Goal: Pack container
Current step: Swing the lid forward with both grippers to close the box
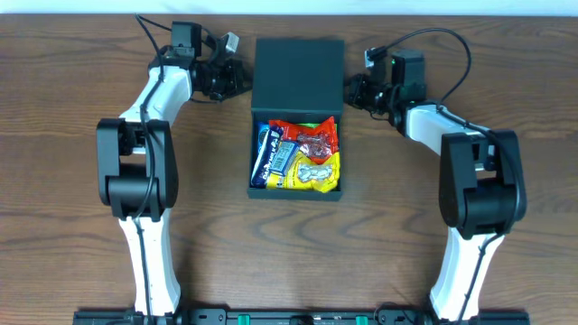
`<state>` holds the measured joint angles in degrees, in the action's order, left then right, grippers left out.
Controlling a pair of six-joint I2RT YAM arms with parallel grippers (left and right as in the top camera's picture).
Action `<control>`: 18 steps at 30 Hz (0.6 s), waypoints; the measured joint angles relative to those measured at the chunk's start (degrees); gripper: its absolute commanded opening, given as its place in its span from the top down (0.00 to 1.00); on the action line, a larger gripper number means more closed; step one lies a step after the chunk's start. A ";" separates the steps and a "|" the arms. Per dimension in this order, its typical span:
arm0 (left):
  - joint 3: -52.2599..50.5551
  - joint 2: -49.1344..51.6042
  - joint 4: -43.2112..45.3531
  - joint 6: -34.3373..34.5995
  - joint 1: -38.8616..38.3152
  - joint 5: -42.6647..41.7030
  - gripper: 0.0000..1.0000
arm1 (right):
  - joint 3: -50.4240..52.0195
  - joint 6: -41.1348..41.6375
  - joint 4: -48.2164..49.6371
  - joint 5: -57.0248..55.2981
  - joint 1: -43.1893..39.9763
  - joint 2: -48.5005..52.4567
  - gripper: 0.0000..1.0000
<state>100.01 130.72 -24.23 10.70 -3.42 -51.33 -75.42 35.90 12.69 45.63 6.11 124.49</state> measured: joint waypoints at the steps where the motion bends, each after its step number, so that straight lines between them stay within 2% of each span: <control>1: 0.00 -0.63 0.04 -0.26 0.00 -0.37 0.94 | 0.02 0.09 1.31 1.51 -0.37 0.00 0.98; 6: 0.00 -5.33 0.13 -1.55 0.00 -1.70 0.94 | 0.00 1.49 6.93 8.61 -1.44 0.00 0.98; 12: 0.02 -9.97 -0.35 -3.26 0.00 -4.79 0.94 | 0.00 2.56 8.92 15.37 -1.62 0.00 0.99; 18: 0.26 -13.57 -9.03 -8.00 0.00 -6.82 0.94 | 0.00 2.89 6.58 20.57 -1.62 0.00 0.98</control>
<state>100.27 117.14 -33.26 2.70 -3.42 -58.15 -75.42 38.79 19.27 66.19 4.49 124.49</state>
